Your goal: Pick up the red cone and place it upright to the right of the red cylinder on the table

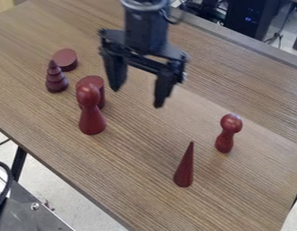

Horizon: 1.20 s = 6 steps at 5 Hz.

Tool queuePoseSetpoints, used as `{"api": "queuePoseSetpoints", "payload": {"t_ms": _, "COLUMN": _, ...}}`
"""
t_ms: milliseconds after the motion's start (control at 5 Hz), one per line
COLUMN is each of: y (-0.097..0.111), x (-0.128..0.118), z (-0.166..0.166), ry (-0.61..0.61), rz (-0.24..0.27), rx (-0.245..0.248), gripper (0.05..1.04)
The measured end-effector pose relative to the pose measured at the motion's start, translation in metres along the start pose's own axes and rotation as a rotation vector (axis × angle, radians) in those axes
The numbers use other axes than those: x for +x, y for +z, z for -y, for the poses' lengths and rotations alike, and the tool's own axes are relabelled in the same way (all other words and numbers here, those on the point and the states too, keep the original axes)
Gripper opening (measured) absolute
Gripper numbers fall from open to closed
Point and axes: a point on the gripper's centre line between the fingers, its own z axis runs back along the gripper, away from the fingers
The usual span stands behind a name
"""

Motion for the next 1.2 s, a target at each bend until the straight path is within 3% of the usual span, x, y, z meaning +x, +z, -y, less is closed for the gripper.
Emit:
{"api": "queuePoseSetpoints", "payload": {"t_ms": 400, "y": 0.0, "x": 0.004, "z": 0.024, "ry": -0.071, "rz": 0.021, "rx": 0.006, "gripper": 0.997}}
{"api": "queuePoseSetpoints", "payload": {"t_ms": 600, "y": 0.007, "x": 0.004, "z": 0.032, "ry": -0.063, "rz": 0.056, "rx": -0.023, "gripper": 0.997}}
{"api": "queuePoseSetpoints", "payload": {"t_ms": 1000, "y": 0.017, "x": -0.018, "z": 0.051, "ry": -0.1, "rz": 0.028, "rx": -0.014, "gripper": 0.997}}
{"api": "queuePoseSetpoints", "payload": {"t_ms": 1200, "y": 0.014, "x": -0.034, "z": 0.058, "ry": -0.112, "rz": -0.023, "rx": 0.002, "gripper": 0.997}}
